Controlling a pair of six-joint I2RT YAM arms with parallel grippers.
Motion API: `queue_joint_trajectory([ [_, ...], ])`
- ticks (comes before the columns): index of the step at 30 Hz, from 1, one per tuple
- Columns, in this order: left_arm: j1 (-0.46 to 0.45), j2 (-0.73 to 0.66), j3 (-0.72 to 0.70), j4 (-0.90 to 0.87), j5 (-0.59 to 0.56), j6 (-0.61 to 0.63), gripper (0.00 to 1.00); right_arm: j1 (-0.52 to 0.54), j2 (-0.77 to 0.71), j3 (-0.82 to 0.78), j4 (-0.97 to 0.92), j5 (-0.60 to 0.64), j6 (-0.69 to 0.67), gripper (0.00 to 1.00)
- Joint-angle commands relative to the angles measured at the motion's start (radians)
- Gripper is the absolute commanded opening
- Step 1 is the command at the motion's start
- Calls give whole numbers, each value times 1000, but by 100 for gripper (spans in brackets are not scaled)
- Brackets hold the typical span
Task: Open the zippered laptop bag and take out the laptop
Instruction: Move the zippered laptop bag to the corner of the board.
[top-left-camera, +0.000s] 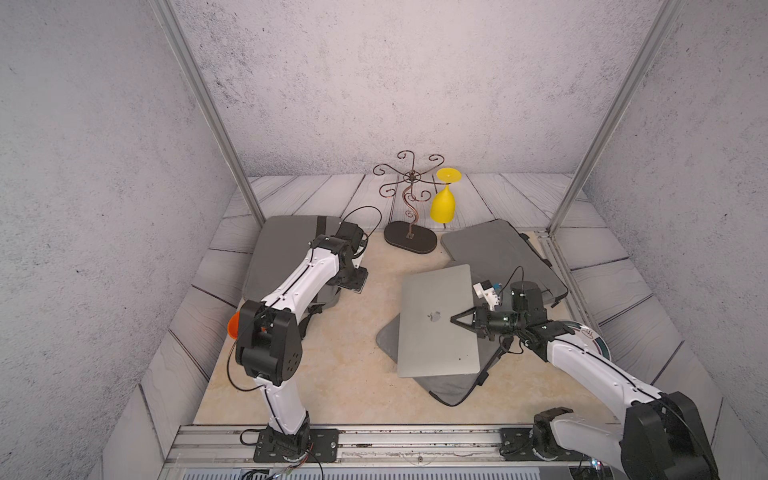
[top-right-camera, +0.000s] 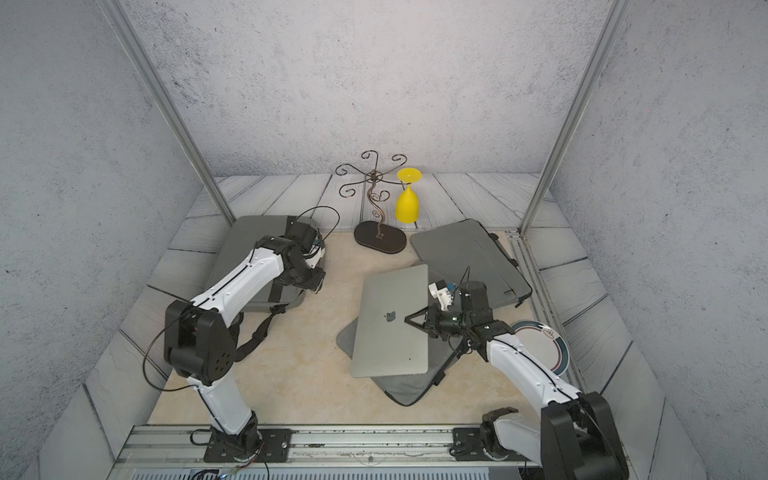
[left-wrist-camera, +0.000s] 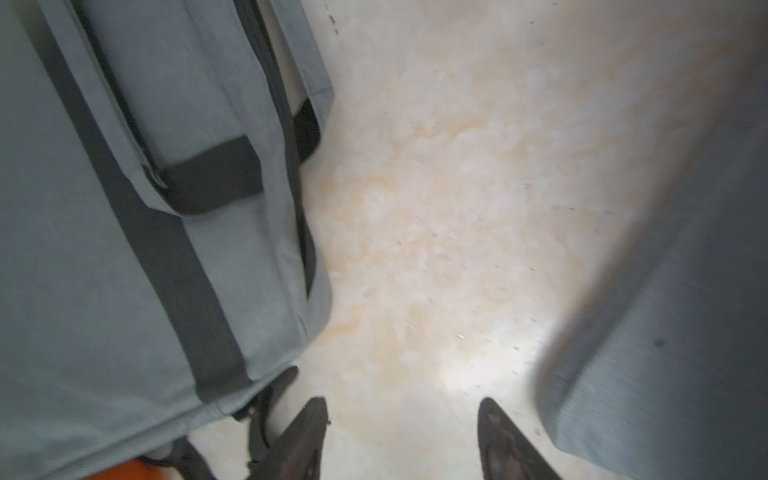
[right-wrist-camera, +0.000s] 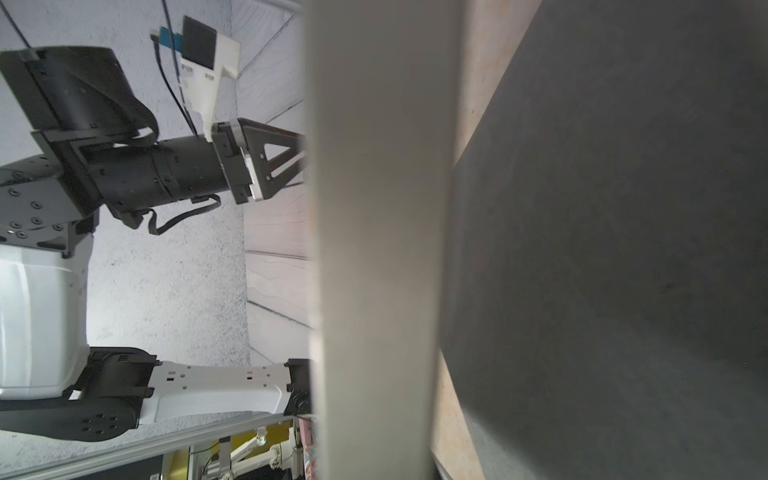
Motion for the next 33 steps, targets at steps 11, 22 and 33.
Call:
queue_joint_trajectory([
  [11,-5,-357,-349,156,357,-356,65,369,46,-18,370,239,132,0],
  [22,-9,-486,-364,90,296,-335,66,593,329,25,689,391,234,0],
  [33,-7,-519,-365,106,324,-368,67,697,624,190,865,504,312,0],
])
